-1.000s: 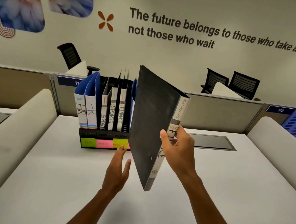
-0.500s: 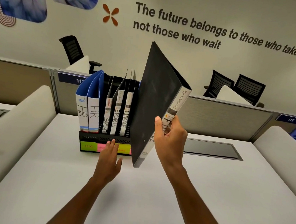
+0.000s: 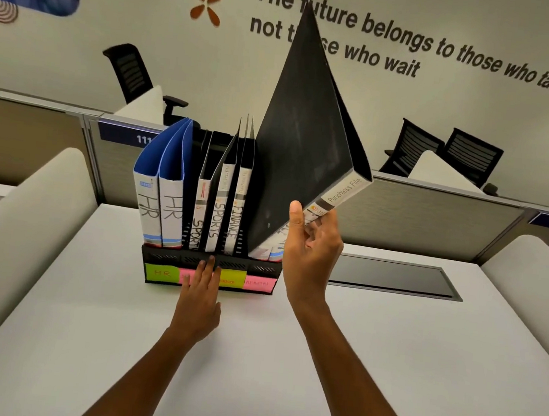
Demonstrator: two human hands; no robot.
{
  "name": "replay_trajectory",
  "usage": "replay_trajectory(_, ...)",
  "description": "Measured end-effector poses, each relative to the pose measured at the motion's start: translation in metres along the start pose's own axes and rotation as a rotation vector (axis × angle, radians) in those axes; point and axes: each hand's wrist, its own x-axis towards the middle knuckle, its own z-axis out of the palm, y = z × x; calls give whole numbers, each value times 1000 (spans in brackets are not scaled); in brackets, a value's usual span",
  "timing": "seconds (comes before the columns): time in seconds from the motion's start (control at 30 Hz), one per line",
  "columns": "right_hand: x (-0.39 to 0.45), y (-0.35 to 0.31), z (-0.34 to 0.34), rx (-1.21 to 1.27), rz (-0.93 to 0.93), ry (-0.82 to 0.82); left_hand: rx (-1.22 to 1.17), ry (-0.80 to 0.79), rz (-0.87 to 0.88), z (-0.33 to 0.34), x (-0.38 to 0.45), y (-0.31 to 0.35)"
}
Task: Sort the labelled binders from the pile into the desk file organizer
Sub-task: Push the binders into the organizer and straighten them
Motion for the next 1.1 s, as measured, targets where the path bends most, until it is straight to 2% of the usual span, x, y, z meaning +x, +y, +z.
replay_trajectory(0.13, -3, 22, 20, 5, -12, -2, -41, 75, -4, 4, 1, -2)
replay_trajectory(0.4, -29, 79, 49, -122, 104, -56, -50, 90, -10, 3, 9, -10)
replay_trajectory(0.6, -34, 98, 67, -195, 155, -84, -71, 76, -30, 4, 9, -10)
replay_trajectory(0.9, -13, 123, 88, -371, 178, -282, -103, 43, -34, 1, 7, -8)
replay_trajectory(0.97, -17, 130, 88, -408, 241, -320, -101, 28, -26, -1, 7, -9)
replay_trajectory(1.1, -41, 146, 74, -448, 479, -336, -70, -8, -29, -4, 7, -10)
